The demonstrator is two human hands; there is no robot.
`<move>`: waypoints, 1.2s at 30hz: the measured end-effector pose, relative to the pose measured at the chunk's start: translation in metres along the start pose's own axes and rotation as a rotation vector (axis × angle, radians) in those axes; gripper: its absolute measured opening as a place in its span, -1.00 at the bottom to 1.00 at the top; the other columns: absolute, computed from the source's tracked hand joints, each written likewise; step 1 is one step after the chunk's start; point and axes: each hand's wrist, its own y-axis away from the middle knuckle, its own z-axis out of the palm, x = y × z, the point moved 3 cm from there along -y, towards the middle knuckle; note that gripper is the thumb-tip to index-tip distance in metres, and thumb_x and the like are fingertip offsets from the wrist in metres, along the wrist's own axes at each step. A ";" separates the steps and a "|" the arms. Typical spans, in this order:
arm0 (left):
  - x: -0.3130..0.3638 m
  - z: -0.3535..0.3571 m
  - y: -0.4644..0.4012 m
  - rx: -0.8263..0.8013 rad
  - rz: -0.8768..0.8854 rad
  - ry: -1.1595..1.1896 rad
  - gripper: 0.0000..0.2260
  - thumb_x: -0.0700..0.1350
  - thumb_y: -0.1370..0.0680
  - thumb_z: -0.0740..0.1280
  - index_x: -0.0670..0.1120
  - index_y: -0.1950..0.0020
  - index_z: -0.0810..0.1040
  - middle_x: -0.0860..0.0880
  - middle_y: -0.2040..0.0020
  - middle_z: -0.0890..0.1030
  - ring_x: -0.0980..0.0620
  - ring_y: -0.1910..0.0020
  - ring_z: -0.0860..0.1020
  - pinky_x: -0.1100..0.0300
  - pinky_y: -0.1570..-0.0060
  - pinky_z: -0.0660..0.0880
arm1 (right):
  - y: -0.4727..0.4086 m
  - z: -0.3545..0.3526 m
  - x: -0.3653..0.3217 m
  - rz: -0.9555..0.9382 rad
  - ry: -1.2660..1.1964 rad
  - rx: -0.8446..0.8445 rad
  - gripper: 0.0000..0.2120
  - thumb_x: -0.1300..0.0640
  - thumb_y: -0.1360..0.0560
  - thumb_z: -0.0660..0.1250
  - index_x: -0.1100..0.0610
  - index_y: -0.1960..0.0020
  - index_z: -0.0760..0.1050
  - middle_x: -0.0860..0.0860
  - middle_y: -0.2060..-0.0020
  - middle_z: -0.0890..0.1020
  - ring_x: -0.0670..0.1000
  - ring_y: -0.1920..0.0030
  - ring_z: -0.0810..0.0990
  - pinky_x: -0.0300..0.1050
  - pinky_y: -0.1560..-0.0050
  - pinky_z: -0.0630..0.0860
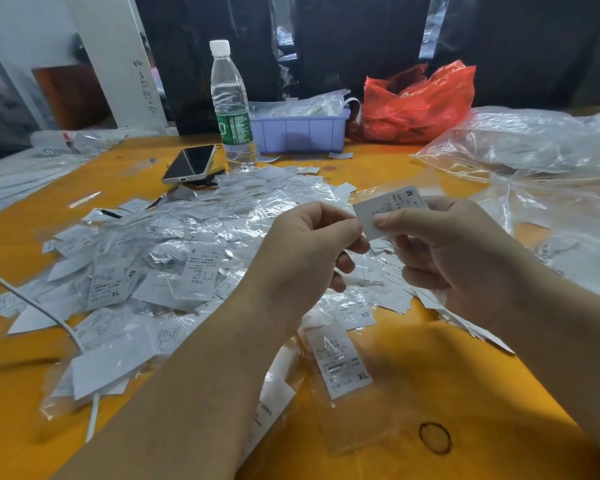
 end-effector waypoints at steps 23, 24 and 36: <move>-0.001 -0.022 -0.008 0.167 -0.053 -0.043 -0.83 -0.18 -0.51 0.36 -0.07 0.29 0.53 0.04 0.48 0.43 0.12 0.54 0.29 0.29 0.54 0.25 | 0.012 0.014 0.000 0.172 0.260 -0.376 -0.95 0.25 -0.44 0.43 0.25 0.13 0.63 -0.07 0.58 0.40 -0.10 0.59 0.20 -0.27 0.60 0.15; -0.002 -0.027 -0.009 0.230 -0.058 -0.094 -0.81 -0.15 -0.49 0.39 -0.05 0.32 0.53 0.05 0.47 0.44 0.11 0.52 0.30 0.25 0.51 0.26 | 0.013 0.015 -0.001 0.144 0.332 -0.360 -0.95 0.23 -0.43 0.45 0.22 0.15 0.65 -0.07 0.56 0.44 -0.10 0.59 0.25 -0.26 0.60 0.19; 0.001 -0.038 -0.006 0.431 -0.057 -0.556 -0.80 -0.11 -0.45 0.34 0.06 -0.06 0.49 0.04 0.13 0.57 0.10 0.25 0.52 0.20 0.36 0.34 | 0.021 0.026 0.009 -0.080 0.963 -0.419 -0.69 -0.18 -0.28 0.55 -0.13 0.05 0.57 -0.12 0.26 0.56 -0.23 0.38 0.49 -0.30 0.41 0.35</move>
